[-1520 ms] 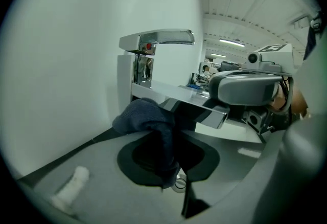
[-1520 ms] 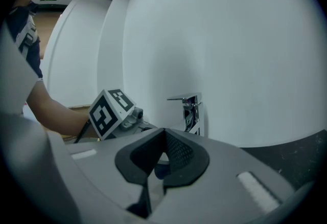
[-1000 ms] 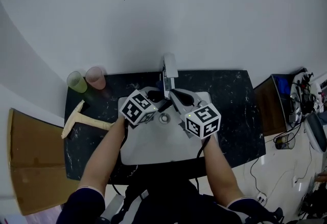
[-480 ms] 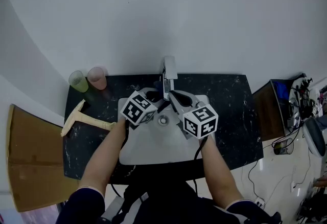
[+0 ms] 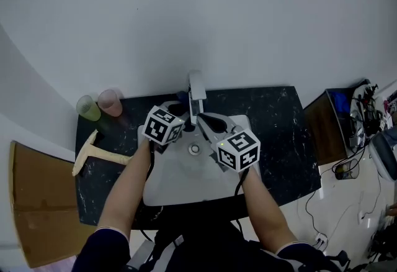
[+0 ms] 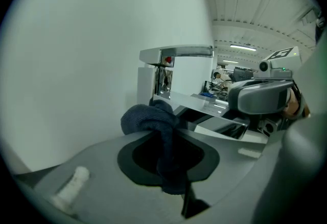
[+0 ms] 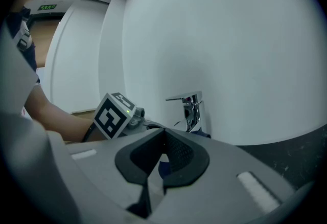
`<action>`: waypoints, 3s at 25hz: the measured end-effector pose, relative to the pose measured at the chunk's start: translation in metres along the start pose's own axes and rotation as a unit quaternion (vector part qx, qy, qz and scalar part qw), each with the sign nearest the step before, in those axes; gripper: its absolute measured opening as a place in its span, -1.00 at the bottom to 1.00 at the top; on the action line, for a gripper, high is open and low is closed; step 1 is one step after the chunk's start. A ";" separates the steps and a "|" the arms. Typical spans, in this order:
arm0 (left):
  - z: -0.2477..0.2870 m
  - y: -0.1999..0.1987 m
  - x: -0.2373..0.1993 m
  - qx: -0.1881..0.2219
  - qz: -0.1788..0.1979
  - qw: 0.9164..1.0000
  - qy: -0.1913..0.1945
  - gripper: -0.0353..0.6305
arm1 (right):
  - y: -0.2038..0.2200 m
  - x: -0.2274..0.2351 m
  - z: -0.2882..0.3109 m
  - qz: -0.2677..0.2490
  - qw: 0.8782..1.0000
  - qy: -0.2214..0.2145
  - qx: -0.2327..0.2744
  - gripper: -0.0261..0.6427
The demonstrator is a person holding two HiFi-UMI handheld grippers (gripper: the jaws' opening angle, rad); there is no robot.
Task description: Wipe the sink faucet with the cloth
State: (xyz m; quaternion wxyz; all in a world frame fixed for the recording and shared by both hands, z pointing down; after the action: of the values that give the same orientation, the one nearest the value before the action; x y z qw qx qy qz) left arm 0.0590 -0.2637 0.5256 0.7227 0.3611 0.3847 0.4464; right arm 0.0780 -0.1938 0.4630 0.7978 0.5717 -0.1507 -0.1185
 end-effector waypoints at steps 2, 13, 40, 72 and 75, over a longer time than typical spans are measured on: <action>0.002 0.006 -0.007 -0.012 -0.015 1.000 -0.011 -0.72 | 0.000 0.000 0.000 0.000 1.000 -0.004 0.000 -0.91; 0.003 0.027 -0.006 -0.049 -0.076 0.995 -0.035 -0.72 | -0.001 0.000 -0.001 -0.004 1.000 -0.015 0.000 -0.91; -0.114 -0.008 0.075 0.106 -0.074 0.987 -0.100 -0.72 | -0.032 -0.011 -0.059 -0.022 0.997 0.055 0.049 -0.91; -0.138 -0.045 0.105 0.150 -0.031 0.982 -0.111 -0.71 | -0.061 -0.023 -0.079 -0.025 0.995 0.045 0.086 -0.91; -0.137 -0.046 0.105 0.151 -0.031 0.982 -0.110 -0.71 | -0.062 -0.021 -0.079 -0.026 0.995 0.045 0.087 -0.91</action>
State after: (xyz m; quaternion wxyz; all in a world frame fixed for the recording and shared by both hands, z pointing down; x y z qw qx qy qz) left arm -0.0123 -0.1575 0.4009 0.7117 0.5004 0.3769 0.3180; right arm 0.0869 -0.1363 0.3779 0.7475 0.6475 -0.1095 -0.0996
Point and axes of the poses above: the fingertips, and each gripper's own axes: z forward along the fingers, x to its right, y out of its underside, the point moved 1 cm from there along -z, backward along the fingers, and after that the axes turned 14 degrees about y, right-handed, at the moved point
